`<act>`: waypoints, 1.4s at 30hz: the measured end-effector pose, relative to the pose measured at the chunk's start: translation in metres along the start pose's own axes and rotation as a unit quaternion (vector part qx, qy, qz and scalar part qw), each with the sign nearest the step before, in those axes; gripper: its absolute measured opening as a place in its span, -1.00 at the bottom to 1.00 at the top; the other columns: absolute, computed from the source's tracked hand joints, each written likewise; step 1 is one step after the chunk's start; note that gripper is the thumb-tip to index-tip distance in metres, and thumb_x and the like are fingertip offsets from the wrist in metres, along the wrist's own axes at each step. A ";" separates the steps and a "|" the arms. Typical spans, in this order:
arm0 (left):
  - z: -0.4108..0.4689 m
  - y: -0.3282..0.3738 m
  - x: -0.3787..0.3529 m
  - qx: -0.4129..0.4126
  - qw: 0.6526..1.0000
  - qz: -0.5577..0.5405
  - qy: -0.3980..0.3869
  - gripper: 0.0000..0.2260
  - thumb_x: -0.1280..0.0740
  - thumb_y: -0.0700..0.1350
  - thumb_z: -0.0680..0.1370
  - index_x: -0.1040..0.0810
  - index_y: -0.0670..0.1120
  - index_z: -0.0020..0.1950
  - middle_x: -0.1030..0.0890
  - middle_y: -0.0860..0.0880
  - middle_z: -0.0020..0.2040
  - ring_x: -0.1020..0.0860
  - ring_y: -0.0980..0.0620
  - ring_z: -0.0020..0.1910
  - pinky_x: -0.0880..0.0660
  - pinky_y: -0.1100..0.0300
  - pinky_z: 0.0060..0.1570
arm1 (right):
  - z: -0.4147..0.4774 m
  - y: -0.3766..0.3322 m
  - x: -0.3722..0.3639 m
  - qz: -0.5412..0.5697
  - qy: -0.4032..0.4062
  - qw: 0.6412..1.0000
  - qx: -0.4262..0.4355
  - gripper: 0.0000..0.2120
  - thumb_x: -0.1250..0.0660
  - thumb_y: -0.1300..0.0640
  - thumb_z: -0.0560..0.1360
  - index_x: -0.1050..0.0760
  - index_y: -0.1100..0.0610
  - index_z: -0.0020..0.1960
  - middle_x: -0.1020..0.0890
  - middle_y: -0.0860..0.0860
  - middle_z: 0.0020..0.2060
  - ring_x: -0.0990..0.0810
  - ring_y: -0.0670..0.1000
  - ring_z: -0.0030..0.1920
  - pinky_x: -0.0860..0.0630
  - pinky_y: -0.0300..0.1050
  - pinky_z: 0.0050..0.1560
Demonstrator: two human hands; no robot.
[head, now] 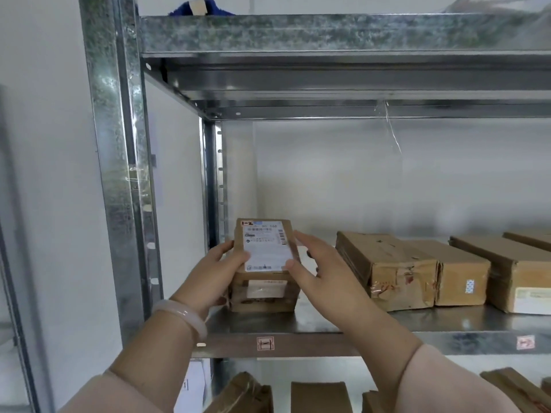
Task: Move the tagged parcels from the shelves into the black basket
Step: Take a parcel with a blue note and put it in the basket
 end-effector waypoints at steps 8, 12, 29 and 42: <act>0.010 0.008 0.002 -0.004 0.992 0.126 0.011 -0.81 -0.17 -0.03 0.64 -0.56 0.01 -0.03 -0.66 -0.01 -0.01 -0.53 0.11 -0.19 -0.43 0.17 -0.16 | -0.016 -0.016 0.067 -0.085 0.103 0.986 0.101 -0.59 -0.23 -0.09 0.55 -0.33 -0.22 0.40 -0.27 -0.28 0.43 -0.40 -0.18 0.28 -0.23 -0.28 0.35; 0.010 0.037 -0.002 -0.120 0.936 0.316 0.102 -0.52 -0.23 0.05 0.58 -0.28 0.08 0.50 -0.43 0.06 0.36 -0.50 0.04 0.16 -0.48 0.15 0.11 | -0.020 0.010 0.116 -0.080 0.181 0.977 0.076 -0.61 -0.24 -0.01 0.55 -0.40 -0.15 0.37 -0.36 -0.20 0.40 -0.20 -0.28 0.42 -0.14 -0.40 0.37; -0.002 0.041 -0.208 -0.259 0.920 0.292 -0.035 -0.45 -0.35 0.09 0.54 -0.26 0.18 0.49 -0.36 0.00 0.42 -0.39 0.03 0.34 -0.26 0.30 0.24 | -0.058 0.085 0.157 -0.152 0.164 0.973 -0.061 -0.53 -0.27 -0.01 0.55 -0.33 -0.05 0.44 -0.38 -0.10 0.40 -0.28 -0.09 0.42 -0.20 -0.18 0.41; -0.045 0.056 -0.161 -0.399 0.908 0.100 0.079 -0.51 -0.40 -0.12 0.53 -0.32 0.26 0.34 -0.24 0.12 0.49 -0.25 0.48 0.29 -0.42 0.51 0.14 | -0.059 0.071 0.165 0.112 0.194 0.972 -0.071 -0.54 -0.22 -0.10 0.57 -0.27 -0.17 0.45 -0.37 -0.16 0.38 -0.32 -0.17 0.36 -0.25 -0.19 0.32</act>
Point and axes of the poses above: each hand's wrist, its own z-axis towards the middle knuckle, its own x-axis out of the back of the hand, y = z × x, the point moved 9 cm from there along z, towards the middle knuckle
